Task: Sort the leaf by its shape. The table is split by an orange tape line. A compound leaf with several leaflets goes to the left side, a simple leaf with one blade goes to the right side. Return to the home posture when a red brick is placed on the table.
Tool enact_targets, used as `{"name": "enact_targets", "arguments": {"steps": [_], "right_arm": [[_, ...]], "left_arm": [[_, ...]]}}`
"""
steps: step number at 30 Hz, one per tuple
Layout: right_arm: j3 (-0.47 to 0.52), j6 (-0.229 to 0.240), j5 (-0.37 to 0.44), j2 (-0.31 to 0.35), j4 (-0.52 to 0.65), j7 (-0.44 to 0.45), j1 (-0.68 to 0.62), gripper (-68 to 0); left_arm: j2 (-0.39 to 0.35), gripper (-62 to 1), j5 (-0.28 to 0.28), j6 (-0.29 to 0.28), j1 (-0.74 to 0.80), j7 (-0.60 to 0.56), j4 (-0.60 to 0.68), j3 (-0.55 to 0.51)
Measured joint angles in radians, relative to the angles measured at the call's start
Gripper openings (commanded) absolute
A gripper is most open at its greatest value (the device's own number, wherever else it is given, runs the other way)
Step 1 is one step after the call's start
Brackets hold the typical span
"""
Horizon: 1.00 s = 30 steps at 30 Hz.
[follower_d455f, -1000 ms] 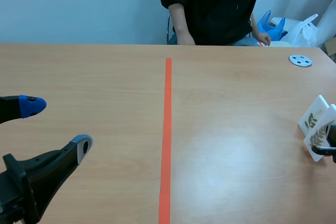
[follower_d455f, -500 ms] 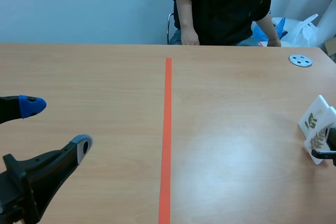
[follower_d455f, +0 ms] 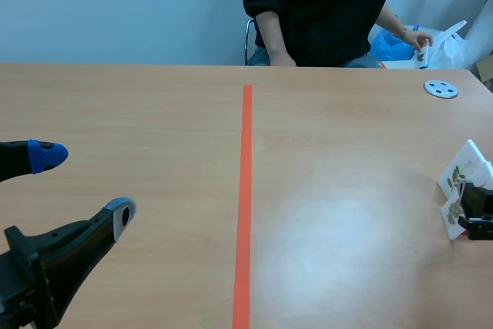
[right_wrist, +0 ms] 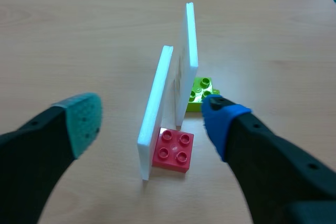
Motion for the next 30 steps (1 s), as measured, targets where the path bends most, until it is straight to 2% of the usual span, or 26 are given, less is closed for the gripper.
{"name": "enact_targets", "arguments": {"steps": [3, 5, 9, 15, 20, 25, 30], "right_arm": [[0.000, 0.000, 0.000, 0.000, 0.006, 0.002, 0.000, -6.9], [0.004, 0.000, 0.002, 0.000, 0.029, 0.002, -0.008, -3.3], [0.045, 0.010, 0.041, 0.000, 0.155, -0.048, -0.062, -3.3], [0.131, 0.011, 0.068, 0.001, 0.462, -0.122, -0.201, -3.2], [0.153, 0.027, 0.093, 0.001, 0.682, -0.201, -0.309, -3.2], [0.152, 0.111, 0.147, 0.001, 0.829, -0.248, -0.411, -3.3], [0.105, 0.163, 0.188, 0.001, 0.860, -0.305, -0.438, -3.3]], "left_arm": [[0.000, 1.4, 0.000, 0.000, 0.000, 0.000, 0.000, 0.000], [0.000, 1.4, 0.000, 0.000, 0.000, 0.000, 0.000, 0.000], [0.000, 1.4, 0.000, 0.000, 0.000, 0.000, 0.000, 0.000], [0.000, 1.4, 0.000, 0.000, 0.000, 0.000, 0.000, 0.000], [0.000, 1.4, 0.000, 0.000, 0.000, 0.000, 0.000, 0.000], [0.000, 1.4, 0.000, 0.000, 0.000, 0.000, 0.000, 0.000], [0.000, 1.4, 0.000, 0.000, 0.000, 0.000, 0.000, 0.000]]}}
